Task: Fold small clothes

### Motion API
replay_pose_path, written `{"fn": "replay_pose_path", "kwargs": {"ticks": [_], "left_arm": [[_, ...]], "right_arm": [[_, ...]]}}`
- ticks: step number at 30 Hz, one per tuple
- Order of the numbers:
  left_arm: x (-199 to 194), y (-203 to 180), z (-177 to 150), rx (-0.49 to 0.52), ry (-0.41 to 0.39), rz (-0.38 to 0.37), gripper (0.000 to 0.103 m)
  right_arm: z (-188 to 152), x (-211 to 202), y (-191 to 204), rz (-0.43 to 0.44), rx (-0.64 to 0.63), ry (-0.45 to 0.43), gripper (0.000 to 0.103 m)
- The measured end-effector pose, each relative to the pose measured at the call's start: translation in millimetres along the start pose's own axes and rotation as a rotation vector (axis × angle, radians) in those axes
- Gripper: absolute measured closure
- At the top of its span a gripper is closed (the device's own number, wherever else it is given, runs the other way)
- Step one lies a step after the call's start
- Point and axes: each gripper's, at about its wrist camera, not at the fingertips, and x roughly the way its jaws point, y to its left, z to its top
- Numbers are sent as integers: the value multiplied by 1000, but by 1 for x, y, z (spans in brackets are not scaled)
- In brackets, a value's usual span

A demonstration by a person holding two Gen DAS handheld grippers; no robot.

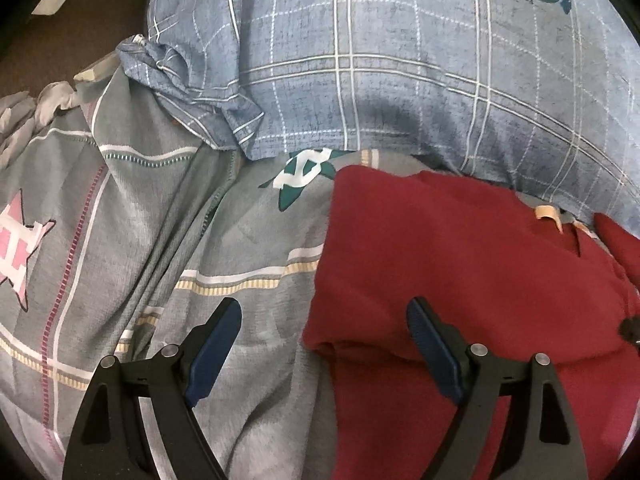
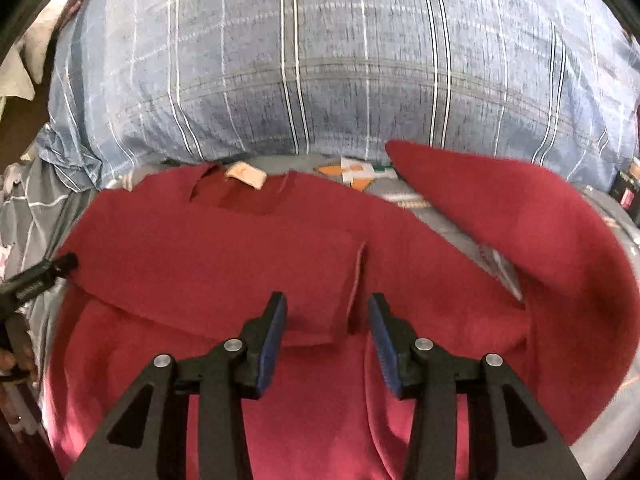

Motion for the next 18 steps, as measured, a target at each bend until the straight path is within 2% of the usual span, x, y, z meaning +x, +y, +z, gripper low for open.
{"fn": "replay_pose_path", "kwargs": {"ticks": [3,6,8,11,18], "left_arm": [[-4,0,-2,6,-4,-23,18],[-6,1,-4,-1,7,-51,18],[-6,2,-3,-10,10,-77,18],[-7,3,-2,-12,-2,-99,18],[-3,-3,-3,13,9,-93,18]], "right_arm": [[-3,10,-1,-23,-10,0,52],[0,5,-7,8,22,16,51],[-1,-10,-17,16,54,-11,51],[0,-26,-33,-24,63,-58,45],[24,-33,-69,-87,99,-96,45]]}}
